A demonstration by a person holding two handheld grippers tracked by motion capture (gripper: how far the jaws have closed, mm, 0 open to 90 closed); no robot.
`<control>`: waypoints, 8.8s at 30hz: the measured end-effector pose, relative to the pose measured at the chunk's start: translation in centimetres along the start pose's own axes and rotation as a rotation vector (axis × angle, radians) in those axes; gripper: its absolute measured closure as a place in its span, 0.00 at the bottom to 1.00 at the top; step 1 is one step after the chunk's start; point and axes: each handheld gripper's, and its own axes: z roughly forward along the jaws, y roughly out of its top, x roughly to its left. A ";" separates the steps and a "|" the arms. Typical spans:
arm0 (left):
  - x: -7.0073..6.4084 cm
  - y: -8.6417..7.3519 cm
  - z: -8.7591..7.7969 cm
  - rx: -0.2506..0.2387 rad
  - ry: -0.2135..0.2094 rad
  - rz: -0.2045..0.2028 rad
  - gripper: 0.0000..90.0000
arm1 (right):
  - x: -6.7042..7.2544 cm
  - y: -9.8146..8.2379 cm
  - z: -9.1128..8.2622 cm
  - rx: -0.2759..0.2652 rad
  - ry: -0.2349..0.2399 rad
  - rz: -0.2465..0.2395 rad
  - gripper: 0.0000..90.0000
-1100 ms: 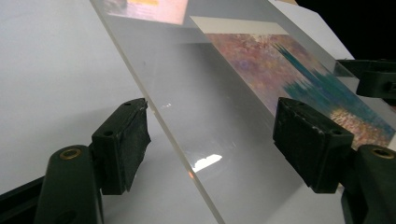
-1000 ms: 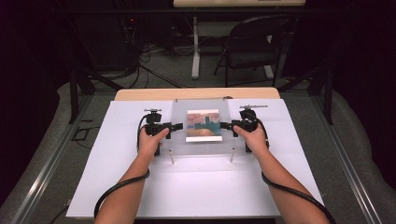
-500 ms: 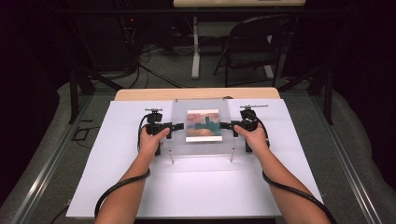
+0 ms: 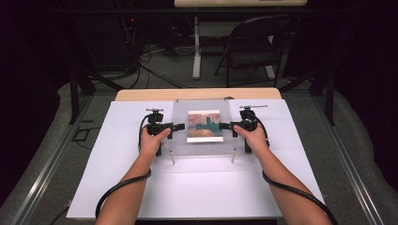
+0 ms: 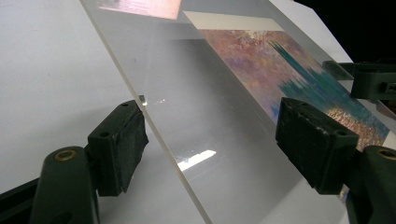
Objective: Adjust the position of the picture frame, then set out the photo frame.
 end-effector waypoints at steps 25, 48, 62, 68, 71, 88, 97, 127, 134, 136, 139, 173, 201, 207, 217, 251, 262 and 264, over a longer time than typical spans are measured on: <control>0.1 0.0 0.0 -0.001 -0.008 0.009 0.28 | -0.2 0.0 0.1 0.011 0.024 0.017 0.29; 0.2 0.1 -0.2 -0.002 -0.020 0.028 0.29 | 0.0 -0.1 -0.2 -0.002 0.018 -0.004 0.29; 0.0 0.3 -0.5 -0.006 -0.018 0.041 0.31 | 0.3 0.0 -0.5 -0.009 0.020 -0.030 0.29; -0.3 0.5 -1.0 -0.014 -0.019 0.056 0.33 | 0.7 0.1 -0.9 -0.019 0.014 -0.063 0.29; -0.5 0.6 -1.4 -0.019 -0.019 0.066 0.35 | 0.9 0.1 -1.2 -0.024 0.012 -0.078 0.29; -2.0 0.9 -3.7 -0.058 -0.022 0.133 0.45 | 2.7 0.2 -3.4 -0.043 -0.003 -0.205 0.30; -3.2 0.7 -5.3 -0.081 -0.022 0.195 0.50 | 4.0 -0.2 -5.1 -0.067 -0.011 -0.285 0.33; -5.5 -0.4 -8.7 -0.141 -0.025 0.270 0.63 | 5.7 -1.1 -8.8 -0.112 0.002 -0.369 0.51; -5.8 -0.5 -9.3 -0.143 -0.030 0.280 0.65 | 6.3 -1.3 -9.3 -0.106 -0.009 -0.380 0.52; -5.9 -0.6 -9.4 -0.142 -0.024 0.281 0.66 | 6.4 -1.3 -9.4 -0.106 -0.012 -0.386 0.52; -6.0 -0.6 -9.6 -0.140 -0.026 0.283 0.66 | 6.5 -1.4 -9.5 -0.109 -0.013 -0.376 0.54; -8.3 -4.2 -13.8 -0.208 -0.081 0.384 0.81 | 8.3 -4.7 -13.8 -0.175 0.050 -0.434 0.75; -8.8 -6.6 -14.8 -0.266 -0.114 0.378 0.85 | 8.6 -6.6 -15.1 -0.211 0.087 -0.411 0.82; -9.1 -6.8 -15.0 -0.258 -0.098 0.377 0.85 | 8.9 -7.0 -15.3 -0.220 0.071 -0.420 0.82; -9.5 -6.9 -15.4 -0.231 -0.092 0.388 0.85 | 9.3 -7.2 -15.6 -0.209 0.052 -0.439 0.82; -11.1 -7.6 -16.9 -0.124 -0.062 0.414 0.85 | 10.9 -8.1 -16.9 -0.122 0.021 -0.475 0.83; -10.8 -7.5 -17.3 -0.120 -0.048 0.388 0.81 | 10.7 -7.9 -17.9 -0.153 0.019 -0.474 0.83; -10.7 -7.6 -17.7 -0.123 -0.040 0.391 0.80 | 10.5 -7.9 -18.3 -0.152 0.010 -0.474 0.82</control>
